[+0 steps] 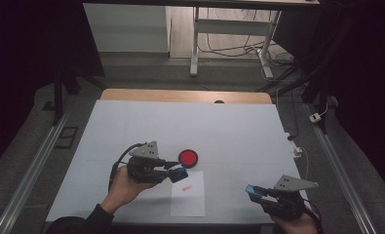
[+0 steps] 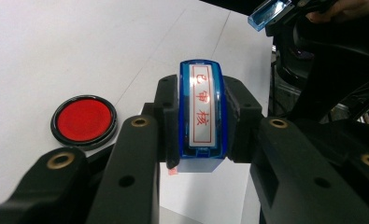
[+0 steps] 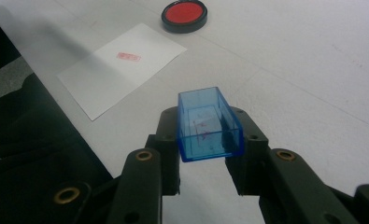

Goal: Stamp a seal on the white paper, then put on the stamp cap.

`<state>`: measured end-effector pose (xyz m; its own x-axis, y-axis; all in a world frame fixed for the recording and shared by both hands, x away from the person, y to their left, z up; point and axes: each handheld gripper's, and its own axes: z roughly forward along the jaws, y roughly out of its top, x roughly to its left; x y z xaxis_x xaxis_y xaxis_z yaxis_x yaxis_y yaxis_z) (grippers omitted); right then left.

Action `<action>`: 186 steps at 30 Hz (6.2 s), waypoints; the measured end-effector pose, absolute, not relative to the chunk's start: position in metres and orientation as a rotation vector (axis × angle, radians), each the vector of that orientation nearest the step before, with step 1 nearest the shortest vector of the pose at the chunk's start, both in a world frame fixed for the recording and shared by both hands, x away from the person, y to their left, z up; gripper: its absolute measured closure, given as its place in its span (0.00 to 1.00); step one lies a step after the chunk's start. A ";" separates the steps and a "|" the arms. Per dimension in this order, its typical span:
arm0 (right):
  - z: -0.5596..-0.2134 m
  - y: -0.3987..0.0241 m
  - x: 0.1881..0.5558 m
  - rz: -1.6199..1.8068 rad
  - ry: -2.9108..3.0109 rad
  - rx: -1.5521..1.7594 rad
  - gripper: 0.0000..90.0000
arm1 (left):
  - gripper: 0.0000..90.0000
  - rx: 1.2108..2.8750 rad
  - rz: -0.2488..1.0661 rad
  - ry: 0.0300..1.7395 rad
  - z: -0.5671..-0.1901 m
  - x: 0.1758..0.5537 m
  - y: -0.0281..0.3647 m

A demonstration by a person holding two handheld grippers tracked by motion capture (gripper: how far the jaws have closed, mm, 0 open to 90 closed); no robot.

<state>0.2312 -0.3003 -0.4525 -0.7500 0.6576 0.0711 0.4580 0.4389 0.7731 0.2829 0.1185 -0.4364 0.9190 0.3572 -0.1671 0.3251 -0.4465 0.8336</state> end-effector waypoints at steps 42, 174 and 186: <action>-0.442 -0.248 0.251 1.414 2.576 0.729 0.75 | 0.78 2.079 0.054 0.386 -0.435 0.283 0.118; -0.456 -0.165 0.286 1.458 2.696 0.457 0.40 | 0.78 2.010 0.019 0.232 -0.431 0.283 0.118; -0.454 -0.175 0.277 1.417 2.663 0.540 0.30 | 0.78 2.021 0.021 0.284 -0.431 0.286 0.121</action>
<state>0.2770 -0.1754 -0.4535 -0.9351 0.3414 0.0952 0.2698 0.5113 0.8160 0.2855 0.1212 -0.4315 0.9716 0.2095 -0.1096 0.1914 -0.4246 0.8850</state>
